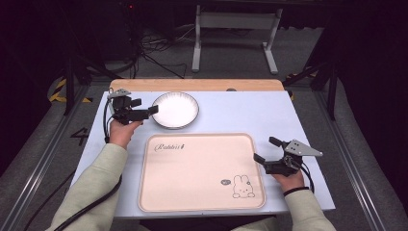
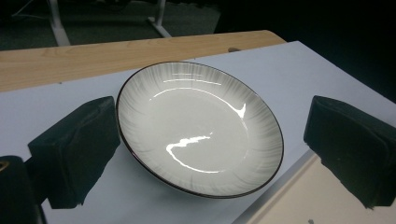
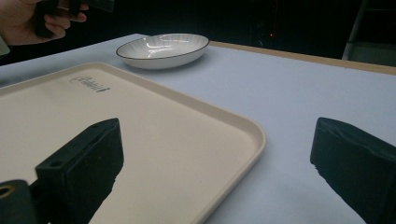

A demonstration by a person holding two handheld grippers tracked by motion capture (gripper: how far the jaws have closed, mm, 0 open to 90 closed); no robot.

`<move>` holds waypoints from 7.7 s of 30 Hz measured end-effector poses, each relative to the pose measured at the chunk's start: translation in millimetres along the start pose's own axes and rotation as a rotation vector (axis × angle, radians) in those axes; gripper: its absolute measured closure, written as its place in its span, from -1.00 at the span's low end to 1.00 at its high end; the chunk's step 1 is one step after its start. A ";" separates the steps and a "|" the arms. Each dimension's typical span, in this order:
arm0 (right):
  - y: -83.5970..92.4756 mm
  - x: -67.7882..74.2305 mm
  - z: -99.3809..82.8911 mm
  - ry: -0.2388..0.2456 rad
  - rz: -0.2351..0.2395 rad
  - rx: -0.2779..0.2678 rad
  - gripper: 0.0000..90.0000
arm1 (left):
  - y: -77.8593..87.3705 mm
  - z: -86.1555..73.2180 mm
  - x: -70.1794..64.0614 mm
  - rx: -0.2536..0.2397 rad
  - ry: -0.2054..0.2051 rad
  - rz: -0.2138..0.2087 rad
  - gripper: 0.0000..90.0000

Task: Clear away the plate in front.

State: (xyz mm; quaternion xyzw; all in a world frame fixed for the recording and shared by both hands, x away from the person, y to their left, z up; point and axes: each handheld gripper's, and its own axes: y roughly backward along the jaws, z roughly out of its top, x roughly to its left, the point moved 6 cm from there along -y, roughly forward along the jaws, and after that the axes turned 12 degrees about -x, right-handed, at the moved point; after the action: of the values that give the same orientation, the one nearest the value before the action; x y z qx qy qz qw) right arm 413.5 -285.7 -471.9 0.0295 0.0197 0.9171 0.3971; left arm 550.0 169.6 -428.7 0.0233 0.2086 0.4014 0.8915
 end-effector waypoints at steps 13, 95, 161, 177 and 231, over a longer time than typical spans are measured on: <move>0.3 0.5 0.1 0.008 -0.002 -0.005 -0.93 | -16.4 -9.6 13.8 0.073 0.059 0.066 -0.80; -1.3 2.8 -0.8 0.037 -0.015 0.013 -0.90 | -54.3 -49.2 44.7 0.223 0.469 0.262 0.75; -1.3 2.9 -0.9 0.039 -0.017 0.016 -0.90 | 7.3 28.9 -19.9 0.047 0.251 0.080 0.80; -1.4 2.7 -0.9 0.038 -0.019 0.017 -0.90 | 25.2 31.7 -45.9 0.059 0.219 0.022 0.80; -1.4 3.4 -0.9 0.046 -0.016 0.017 -0.90 | 19.0 -25.3 -118.7 0.236 0.160 -0.227 0.79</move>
State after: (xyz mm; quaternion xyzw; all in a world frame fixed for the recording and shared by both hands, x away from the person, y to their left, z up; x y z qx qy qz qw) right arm 412.1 -282.2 -472.8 0.0117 0.0369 0.9141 0.4036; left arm 456.6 93.2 -405.8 0.0723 0.3258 0.2717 0.9027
